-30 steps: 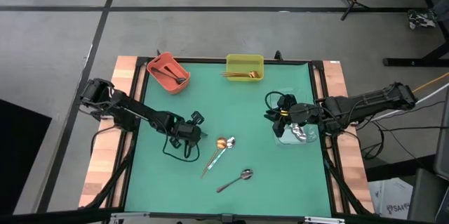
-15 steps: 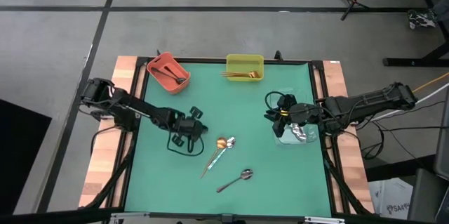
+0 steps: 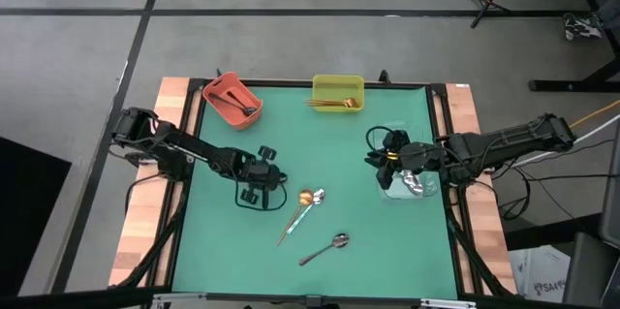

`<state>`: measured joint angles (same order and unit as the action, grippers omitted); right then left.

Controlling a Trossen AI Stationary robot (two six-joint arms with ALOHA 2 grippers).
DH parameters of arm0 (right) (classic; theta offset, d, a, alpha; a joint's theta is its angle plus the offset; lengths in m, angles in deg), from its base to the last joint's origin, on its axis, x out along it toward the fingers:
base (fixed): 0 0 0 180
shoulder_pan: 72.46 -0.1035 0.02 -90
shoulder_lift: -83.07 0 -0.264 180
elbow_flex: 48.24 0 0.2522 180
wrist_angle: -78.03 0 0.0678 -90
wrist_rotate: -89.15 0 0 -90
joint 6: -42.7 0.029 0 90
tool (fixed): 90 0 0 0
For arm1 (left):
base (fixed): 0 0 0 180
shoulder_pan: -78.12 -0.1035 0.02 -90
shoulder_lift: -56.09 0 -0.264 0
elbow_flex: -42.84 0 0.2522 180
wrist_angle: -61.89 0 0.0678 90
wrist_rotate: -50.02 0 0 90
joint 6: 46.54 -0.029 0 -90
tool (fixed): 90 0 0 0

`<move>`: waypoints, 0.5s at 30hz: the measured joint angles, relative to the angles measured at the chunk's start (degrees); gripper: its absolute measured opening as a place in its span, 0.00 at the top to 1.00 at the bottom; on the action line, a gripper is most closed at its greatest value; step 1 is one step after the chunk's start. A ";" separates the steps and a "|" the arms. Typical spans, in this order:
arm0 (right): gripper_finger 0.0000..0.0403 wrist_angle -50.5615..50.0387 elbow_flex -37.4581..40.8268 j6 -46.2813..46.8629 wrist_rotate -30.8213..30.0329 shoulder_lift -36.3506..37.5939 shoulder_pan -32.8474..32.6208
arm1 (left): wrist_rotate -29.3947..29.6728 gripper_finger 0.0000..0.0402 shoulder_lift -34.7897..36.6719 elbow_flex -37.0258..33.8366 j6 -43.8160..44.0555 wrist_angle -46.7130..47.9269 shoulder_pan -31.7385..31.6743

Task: Sort silverware by color (type)
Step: Put the black spoon into the orange bin

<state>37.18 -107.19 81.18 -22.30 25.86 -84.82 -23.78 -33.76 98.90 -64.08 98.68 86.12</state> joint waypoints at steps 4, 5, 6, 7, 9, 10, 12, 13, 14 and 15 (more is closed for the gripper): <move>0.78 0.00 0.00 0.00 0.00 0.00 0.00 | -0.60 0.84 0.51 -0.03 6.02 0.33 1.07; 0.78 -0.02 0.00 -0.02 0.00 0.00 0.00 | -0.68 0.84 0.88 -0.04 7.18 0.41 1.48; 0.78 0.00 0.00 0.00 0.00 0.00 0.00 | -0.67 0.84 1.37 0.00 8.53 0.38 1.84; 0.78 0.02 0.00 0.00 0.00 0.00 0.00 | -0.71 0.84 2.02 0.04 10.34 0.64 2.12; 0.78 -0.03 0.00 0.00 0.00 -0.02 0.00 | -0.69 0.84 3.48 0.05 15.23 0.74 2.57; 0.78 -0.04 0.01 -0.02 0.00 -0.02 0.01 | -0.68 0.84 4.34 0.09 18.25 0.76 2.65; 0.78 0.00 0.02 -0.01 0.00 -0.02 0.01 | -0.73 0.84 5.93 0.09 25.36 0.76 2.68; 0.78 0.02 0.02 -0.02 -0.02 -0.02 0.02 | -0.79 0.84 6.60 0.09 29.50 0.75 2.68; 0.78 -0.04 0.02 -0.02 -0.02 -0.02 0.02 | -0.77 0.84 7.14 0.16 33.71 0.70 2.68; 0.78 0.00 0.02 -0.02 0.00 -0.02 0.02 | -0.80 0.84 7.77 0.17 37.91 0.75 2.68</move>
<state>37.18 -107.17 81.16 -22.30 25.83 -84.80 -24.58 -25.99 99.08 -26.17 99.43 88.80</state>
